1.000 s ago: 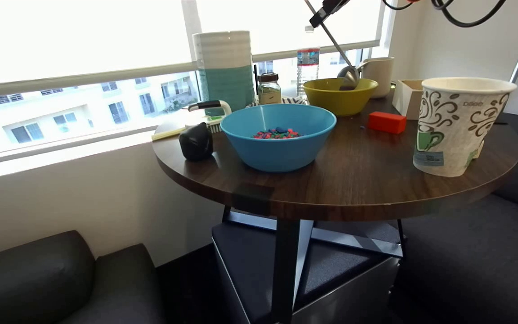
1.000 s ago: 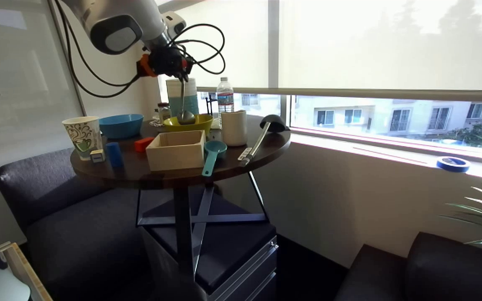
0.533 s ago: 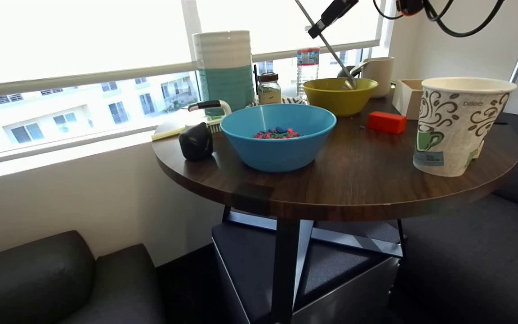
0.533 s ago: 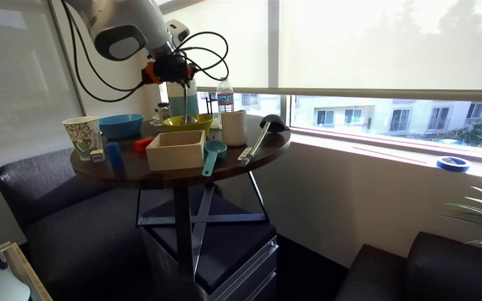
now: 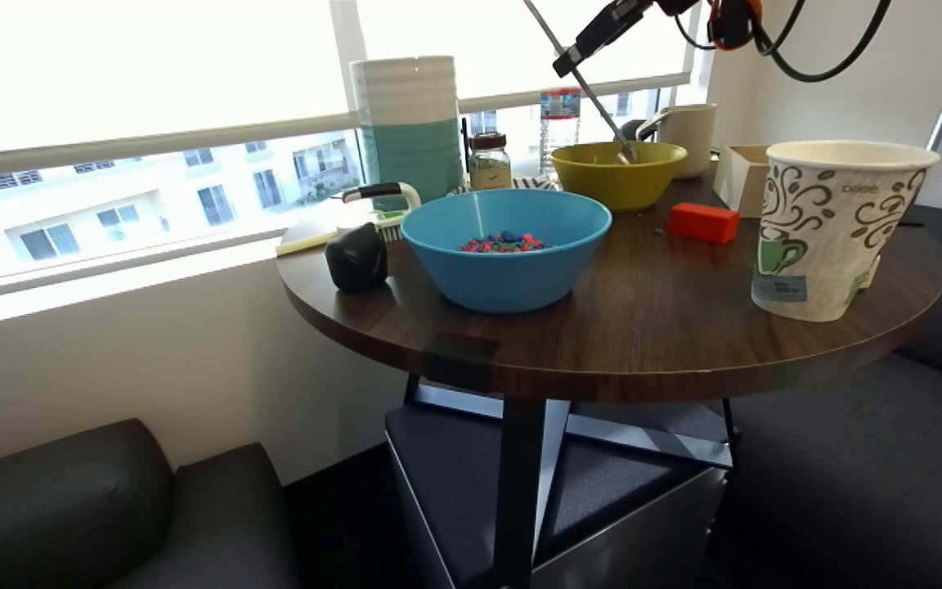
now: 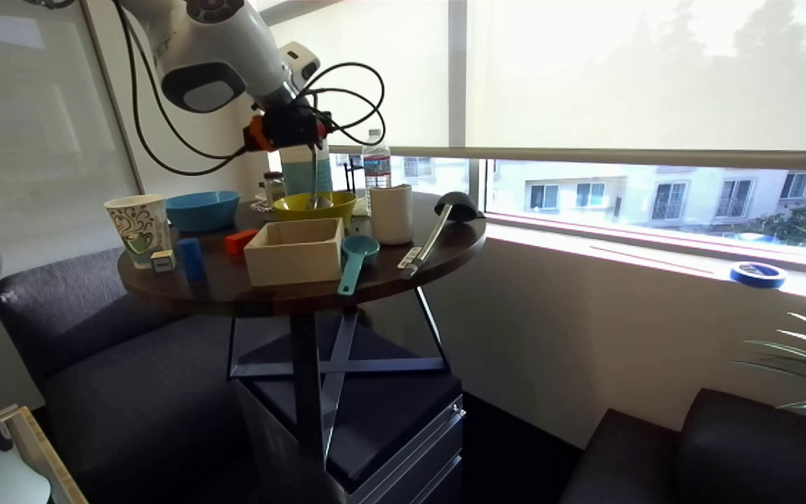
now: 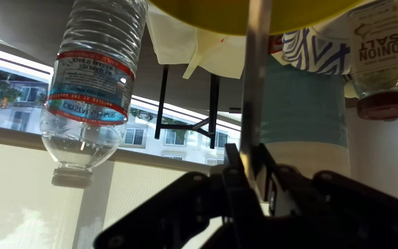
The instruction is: Use the metal spoon to scoop up cereal from the yellow bowl and put it into the blue bowl
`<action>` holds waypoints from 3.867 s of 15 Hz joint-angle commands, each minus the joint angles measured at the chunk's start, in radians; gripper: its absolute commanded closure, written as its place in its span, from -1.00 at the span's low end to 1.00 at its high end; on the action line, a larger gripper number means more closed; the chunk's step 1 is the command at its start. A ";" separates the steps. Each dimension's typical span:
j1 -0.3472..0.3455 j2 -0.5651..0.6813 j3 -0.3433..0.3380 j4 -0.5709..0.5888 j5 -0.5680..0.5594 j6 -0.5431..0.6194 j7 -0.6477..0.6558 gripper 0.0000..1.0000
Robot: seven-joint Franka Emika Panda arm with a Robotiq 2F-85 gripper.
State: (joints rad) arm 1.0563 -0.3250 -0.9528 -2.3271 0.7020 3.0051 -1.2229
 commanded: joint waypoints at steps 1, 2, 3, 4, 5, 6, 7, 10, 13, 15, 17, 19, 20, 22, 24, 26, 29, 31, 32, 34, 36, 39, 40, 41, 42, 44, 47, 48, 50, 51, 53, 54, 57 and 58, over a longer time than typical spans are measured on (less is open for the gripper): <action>0.115 -0.069 -0.084 -0.013 0.066 0.072 -0.083 0.93; 0.146 -0.093 -0.107 -0.014 0.071 0.091 -0.097 0.93; 0.175 -0.119 -0.127 -0.016 0.073 0.118 -0.113 0.93; 0.206 -0.147 -0.146 -0.018 0.074 0.145 -0.127 0.93; 0.233 -0.170 -0.165 -0.017 0.065 0.170 -0.136 0.93; 0.260 -0.193 -0.185 -0.018 0.054 0.196 -0.148 0.93; 0.286 -0.217 -0.201 -0.017 0.046 0.216 -0.154 0.93; 0.343 -0.262 -0.247 -0.019 0.031 0.252 -0.169 0.93; 0.359 -0.255 -0.281 -0.018 0.028 0.232 -0.166 0.93; 0.366 -0.256 -0.289 -0.015 0.026 0.232 -0.169 0.93; 0.401 -0.314 -0.302 -0.015 0.009 0.273 -0.205 0.93; 0.445 -0.383 -0.321 -0.016 -0.008 0.328 -0.246 0.93; 0.462 -0.410 -0.324 -0.017 -0.012 0.358 -0.250 0.93; 0.489 -0.465 -0.330 -0.017 -0.034 0.411 -0.269 0.93; 0.483 -0.495 -0.345 -0.046 -0.203 0.434 -0.136 0.93; 0.477 -0.517 -0.358 -0.060 -0.344 0.439 -0.052 0.93; 0.438 -0.503 -0.381 -0.086 -0.553 0.404 0.127 0.93; 0.408 -0.487 -0.383 -0.093 -0.642 0.380 0.217 0.93; 0.391 -0.476 -0.381 -0.097 -0.681 0.373 0.255 0.93; 0.363 -0.481 -0.366 -0.096 -0.750 0.364 0.312 0.93; 0.331 -0.481 -0.340 -0.091 -0.803 0.347 0.364 0.93; 0.283 -0.486 -0.289 -0.090 -0.851 0.308 0.438 0.93; 0.270 -0.493 -0.270 -0.092 -0.861 0.291 0.459 0.93; 0.257 -0.501 -0.254 -0.094 -0.869 0.270 0.477 0.93; 0.245 -0.506 -0.235 -0.093 -0.873 0.248 0.495 0.93; 0.221 -0.517 -0.194 -0.095 -0.876 0.205 0.524 0.93; 0.201 -0.550 -0.119 -0.092 -0.860 0.121 0.565 0.93; 0.198 -0.559 -0.095 -0.092 -0.855 0.094 0.574 0.93; 0.203 -0.587 -0.057 -0.093 -0.842 0.045 0.587 0.93; 0.205 -0.595 -0.039 -0.094 -0.836 0.020 0.594 0.93; 0.224 -0.618 -0.015 -0.095 -0.821 -0.022 0.598 0.93; 0.234 -0.629 -0.008 -0.100 -0.813 -0.038 0.599 0.93; 0.300 -0.670 -0.010 -0.111 -0.786 -0.070 0.591 0.93; 0.326 -0.680 -0.014 -0.114 -0.779 -0.075 0.591 0.93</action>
State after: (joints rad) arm 1.3139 -0.9403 -0.9638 -2.4273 -0.1143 2.9577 -0.6246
